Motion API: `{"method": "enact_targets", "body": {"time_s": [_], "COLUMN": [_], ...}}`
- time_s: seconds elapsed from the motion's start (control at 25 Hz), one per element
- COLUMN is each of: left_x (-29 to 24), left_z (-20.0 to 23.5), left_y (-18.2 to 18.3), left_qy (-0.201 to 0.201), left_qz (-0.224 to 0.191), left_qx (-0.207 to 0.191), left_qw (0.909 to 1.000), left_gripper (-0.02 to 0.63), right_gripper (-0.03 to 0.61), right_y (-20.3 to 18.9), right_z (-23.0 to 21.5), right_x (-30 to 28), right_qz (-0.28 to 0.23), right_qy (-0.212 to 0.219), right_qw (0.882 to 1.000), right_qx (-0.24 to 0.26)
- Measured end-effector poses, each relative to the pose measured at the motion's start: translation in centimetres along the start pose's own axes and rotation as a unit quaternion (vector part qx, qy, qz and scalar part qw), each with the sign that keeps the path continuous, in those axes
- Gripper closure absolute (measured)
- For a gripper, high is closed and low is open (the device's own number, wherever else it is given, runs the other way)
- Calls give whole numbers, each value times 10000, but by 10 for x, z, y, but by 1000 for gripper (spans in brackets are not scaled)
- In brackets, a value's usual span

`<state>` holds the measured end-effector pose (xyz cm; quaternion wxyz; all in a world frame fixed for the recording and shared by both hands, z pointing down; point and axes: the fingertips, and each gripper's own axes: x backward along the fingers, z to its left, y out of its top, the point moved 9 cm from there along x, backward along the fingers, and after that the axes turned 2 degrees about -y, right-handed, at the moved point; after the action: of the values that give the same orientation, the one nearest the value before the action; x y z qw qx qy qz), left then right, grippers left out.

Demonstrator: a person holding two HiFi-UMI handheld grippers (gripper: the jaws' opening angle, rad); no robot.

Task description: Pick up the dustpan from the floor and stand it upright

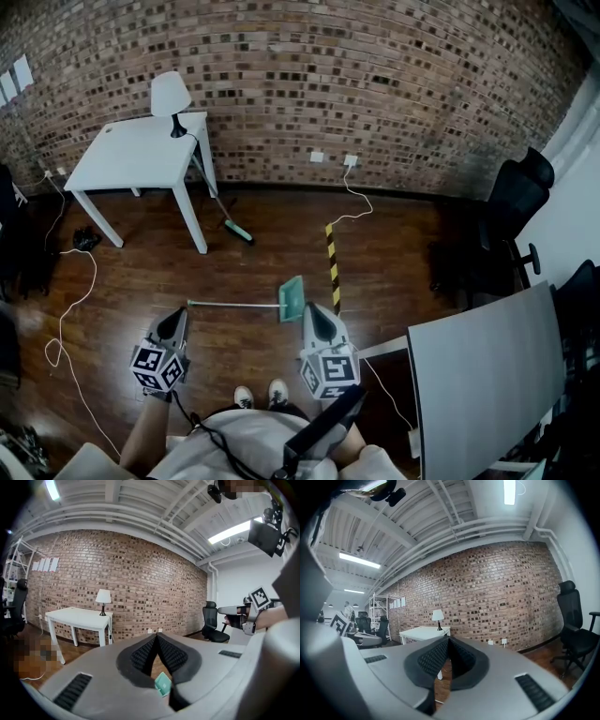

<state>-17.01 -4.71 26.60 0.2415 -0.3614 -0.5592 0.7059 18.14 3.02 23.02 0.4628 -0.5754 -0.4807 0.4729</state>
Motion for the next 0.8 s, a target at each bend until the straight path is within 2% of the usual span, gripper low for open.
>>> {"method": "enact_targets", "body": {"time_s": [0.16,0.28,0.32,0.48,0.68,0.8], "left_x": [0,4,6,8,-3,-11], "left_z": [19,37,45,78,118,149], "left_y": [-2,-6,-7,-29,-72,-99], "left_qy": [87,277,331,519,798,1292], "left_qz": [-5,-27,-25,73,331,283], "left_qx": [82,162,190,391,951,1323], "left_qw": [9999,9995,9993,9979,9917,9823], "left_gripper": [618,620,591,586,548,523], "right_gripper": [586,586,586,560,560,560], "right_y": [-3,-7,-8,-16,-44,-68], "right_z": [12,23,27,42,48,54], "right_x": [-6,-18,-25,-55,-96,-129], "right_qz": [71,190,257,480,834,1075], "right_qy": [-76,23,98,425,870,1127], "right_qw": [9999,9997,9994,9949,9858,9785], "right_qx": [72,153,218,779,1172,1351]}}
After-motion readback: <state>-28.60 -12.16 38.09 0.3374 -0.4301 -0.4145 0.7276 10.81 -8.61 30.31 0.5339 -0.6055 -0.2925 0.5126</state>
